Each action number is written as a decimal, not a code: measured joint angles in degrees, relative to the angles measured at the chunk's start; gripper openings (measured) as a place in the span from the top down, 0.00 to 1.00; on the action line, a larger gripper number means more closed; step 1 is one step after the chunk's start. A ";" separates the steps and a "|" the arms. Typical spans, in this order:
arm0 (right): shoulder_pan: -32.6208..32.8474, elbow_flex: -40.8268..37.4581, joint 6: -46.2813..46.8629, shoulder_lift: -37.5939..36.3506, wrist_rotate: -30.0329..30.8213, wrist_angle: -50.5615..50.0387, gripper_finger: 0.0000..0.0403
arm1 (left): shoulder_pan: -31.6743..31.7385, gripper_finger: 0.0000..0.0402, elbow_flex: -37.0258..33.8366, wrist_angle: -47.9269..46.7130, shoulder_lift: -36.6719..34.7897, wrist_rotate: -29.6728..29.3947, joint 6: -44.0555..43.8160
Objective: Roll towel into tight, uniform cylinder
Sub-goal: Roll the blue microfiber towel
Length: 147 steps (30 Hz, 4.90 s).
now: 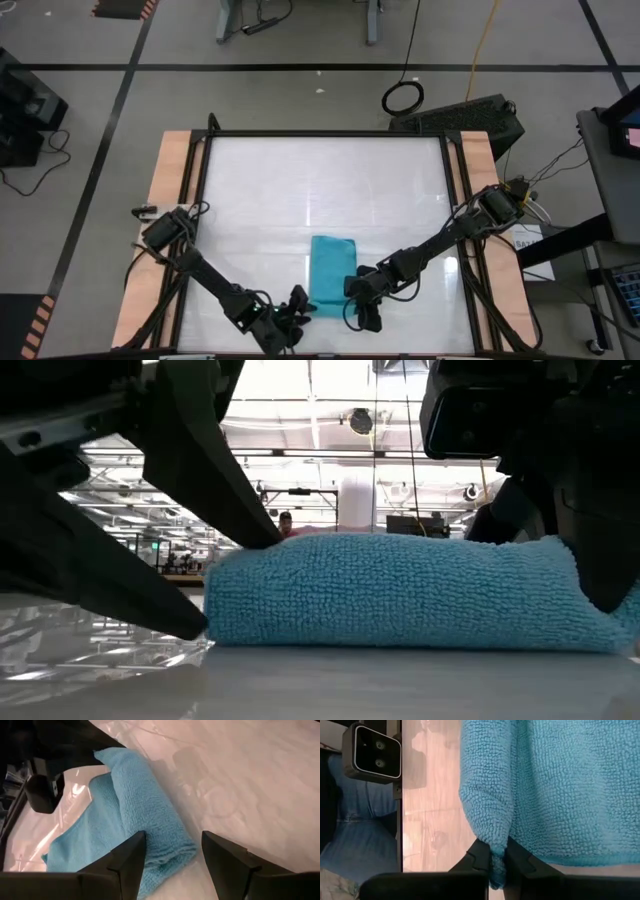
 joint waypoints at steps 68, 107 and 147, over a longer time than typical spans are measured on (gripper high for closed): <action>21.58 0.22 -33.96 1.44 52.78 -2.91 0.50 | 25.84 0.98 -0.04 1.31 1.65 62.25 -29.22; 19.17 -3.87 -26.30 2.77 51.06 -4.82 0.69 | 29.90 0.96 -0.15 4.76 1.86 72.50 -31.72; 5.33 -5.09 -6.03 -4.04 13.74 3.15 0.99 | 9.15 0.57 -0.02 -7.32 -9.70 18.37 -4.40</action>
